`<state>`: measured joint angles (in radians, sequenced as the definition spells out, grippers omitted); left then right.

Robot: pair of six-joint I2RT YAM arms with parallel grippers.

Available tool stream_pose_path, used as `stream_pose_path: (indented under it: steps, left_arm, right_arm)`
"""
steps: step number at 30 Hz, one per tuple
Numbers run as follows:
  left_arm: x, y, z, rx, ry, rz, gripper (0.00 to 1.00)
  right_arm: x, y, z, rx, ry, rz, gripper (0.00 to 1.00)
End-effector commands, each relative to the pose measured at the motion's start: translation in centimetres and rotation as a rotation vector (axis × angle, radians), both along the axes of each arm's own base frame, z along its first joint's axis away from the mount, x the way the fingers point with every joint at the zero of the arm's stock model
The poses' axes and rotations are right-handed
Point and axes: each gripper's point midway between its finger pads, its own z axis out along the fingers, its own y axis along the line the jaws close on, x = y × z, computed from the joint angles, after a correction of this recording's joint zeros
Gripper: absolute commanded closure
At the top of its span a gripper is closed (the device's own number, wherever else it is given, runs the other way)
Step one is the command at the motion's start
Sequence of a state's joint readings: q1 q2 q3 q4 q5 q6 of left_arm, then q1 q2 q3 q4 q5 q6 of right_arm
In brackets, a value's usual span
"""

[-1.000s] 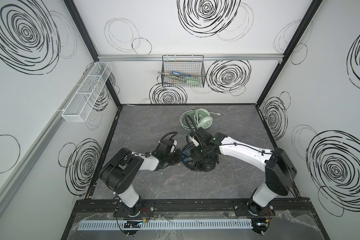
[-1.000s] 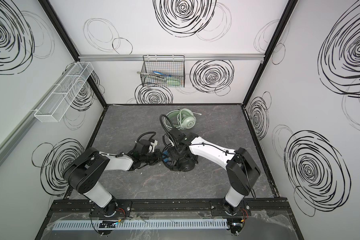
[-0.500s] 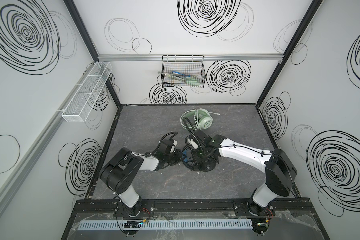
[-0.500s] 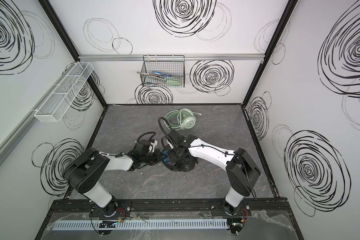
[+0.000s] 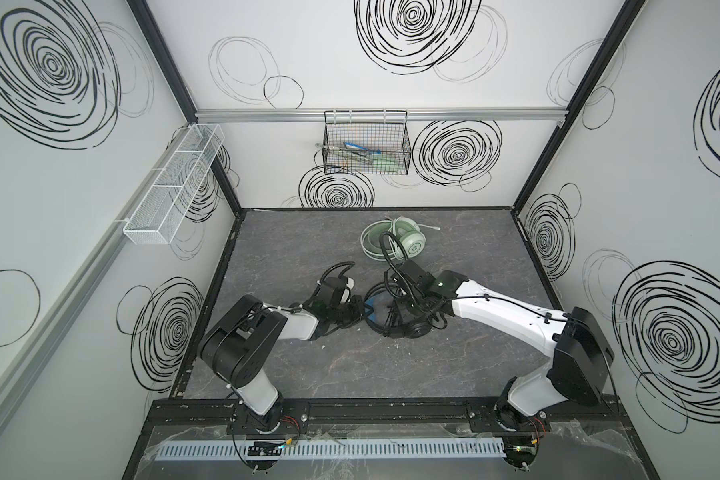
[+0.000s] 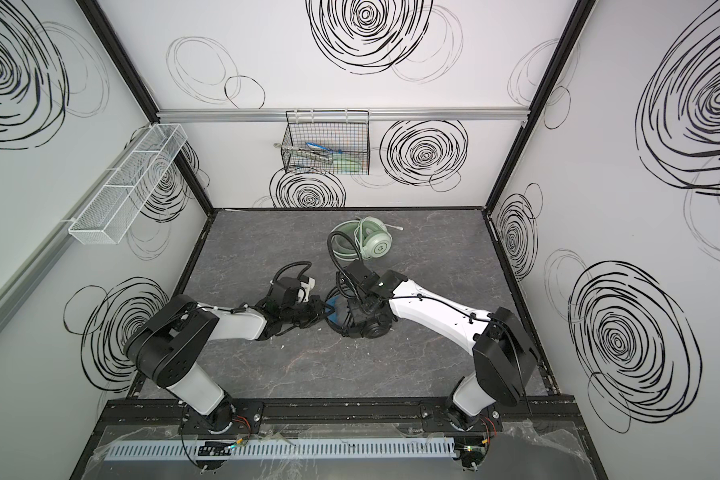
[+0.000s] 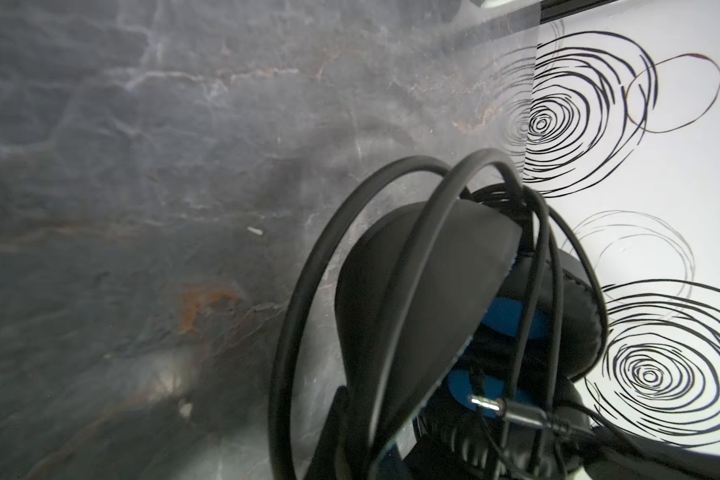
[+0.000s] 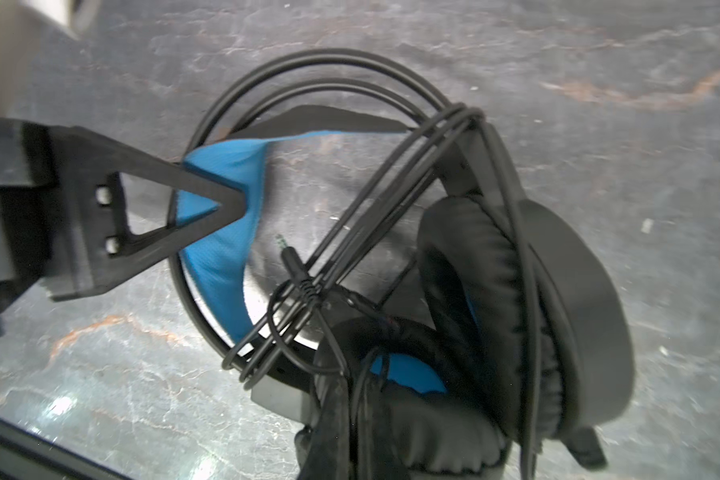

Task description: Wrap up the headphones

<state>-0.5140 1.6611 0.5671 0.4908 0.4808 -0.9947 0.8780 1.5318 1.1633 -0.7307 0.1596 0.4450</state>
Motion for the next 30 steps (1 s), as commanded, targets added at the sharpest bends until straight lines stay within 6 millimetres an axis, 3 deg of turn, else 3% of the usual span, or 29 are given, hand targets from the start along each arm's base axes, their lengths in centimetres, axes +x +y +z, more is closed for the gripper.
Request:
stream_pose_path:
  steps: [1,5,11,17,21,30]
  left_arm:
    - [-0.5,0.2,-0.7,0.036,-0.025,-0.045,1.00]
    - [-0.6,0.3,-1.0,0.046,-0.020,-0.048,1.00]
    - [-0.8,0.9,-2.7,0.100,-0.004,-0.056,1.00]
    - [-1.1,0.9,-3.5,0.124,0.011,-0.071,1.00]
    - [-1.0,0.9,-3.7,0.127,0.015,-0.074,1.00]
    - [-1.0,0.8,-4.1,0.145,0.025,-0.079,1.00]
  right_arm:
    - [1.2,-4.0,1.0,-0.109,-0.082,-0.137,1.00]
    - [1.5,-4.9,1.1,-0.148,-0.097,-0.195,1.00]
    - [1.8,-5.0,3.6,-0.069,-0.195,-0.223,1.00]
    - [1.3,-6.8,4.3,-0.059,-0.225,-0.302,1.00]
    - [0.8,-5.0,5.1,0.046,-0.271,-0.229,1.00]
    - [0.3,-6.9,8.6,0.237,-0.437,-0.284,1.00]
